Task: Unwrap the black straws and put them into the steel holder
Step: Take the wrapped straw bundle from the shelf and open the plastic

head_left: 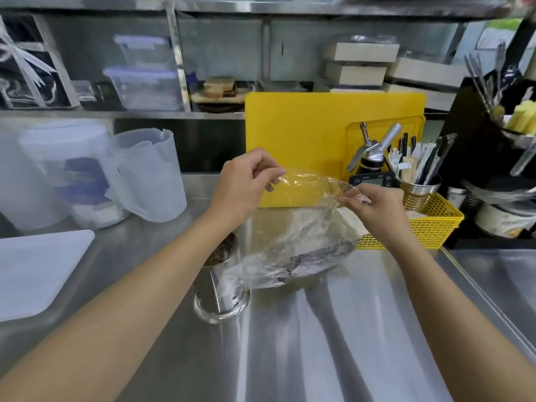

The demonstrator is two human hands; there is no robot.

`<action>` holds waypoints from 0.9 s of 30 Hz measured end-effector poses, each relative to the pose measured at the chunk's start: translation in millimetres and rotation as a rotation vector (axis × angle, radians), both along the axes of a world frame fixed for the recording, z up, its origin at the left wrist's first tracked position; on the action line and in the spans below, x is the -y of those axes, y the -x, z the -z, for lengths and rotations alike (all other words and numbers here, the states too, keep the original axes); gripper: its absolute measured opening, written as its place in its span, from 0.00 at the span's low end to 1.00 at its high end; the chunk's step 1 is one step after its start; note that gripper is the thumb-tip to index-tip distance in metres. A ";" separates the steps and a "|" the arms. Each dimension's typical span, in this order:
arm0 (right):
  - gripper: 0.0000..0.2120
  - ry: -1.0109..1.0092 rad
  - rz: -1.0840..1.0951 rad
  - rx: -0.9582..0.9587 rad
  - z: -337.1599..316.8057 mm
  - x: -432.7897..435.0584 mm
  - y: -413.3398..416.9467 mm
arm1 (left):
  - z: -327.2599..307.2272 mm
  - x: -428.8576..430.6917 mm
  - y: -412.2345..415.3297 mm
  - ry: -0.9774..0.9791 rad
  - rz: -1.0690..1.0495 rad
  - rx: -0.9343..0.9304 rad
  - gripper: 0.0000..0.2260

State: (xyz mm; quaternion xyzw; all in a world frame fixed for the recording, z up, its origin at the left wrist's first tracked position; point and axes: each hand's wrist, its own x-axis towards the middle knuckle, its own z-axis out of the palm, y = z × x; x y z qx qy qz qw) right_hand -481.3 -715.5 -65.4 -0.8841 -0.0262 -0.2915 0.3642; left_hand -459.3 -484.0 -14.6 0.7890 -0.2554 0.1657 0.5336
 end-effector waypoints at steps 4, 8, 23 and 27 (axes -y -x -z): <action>0.07 0.155 0.012 -0.048 -19.4 4.4 0.7 | -12.6 -10.3 -7.2 -0.120 -0.115 0.258 0.07; 0.03 0.121 -0.045 -0.216 -24.6 14.4 -3.3 | -23.4 -20.6 -13.3 -0.104 -0.175 0.360 0.07; 0.03 -0.089 -0.095 -0.102 -33.7 -39.6 -21.9 | -14.6 -12.6 -11.3 -1.091 -0.192 0.333 0.44; 0.04 -0.108 -0.069 -0.090 -38.8 -38.5 -25.3 | 1.9 4.9 -6.2 -1.162 -0.141 0.243 0.25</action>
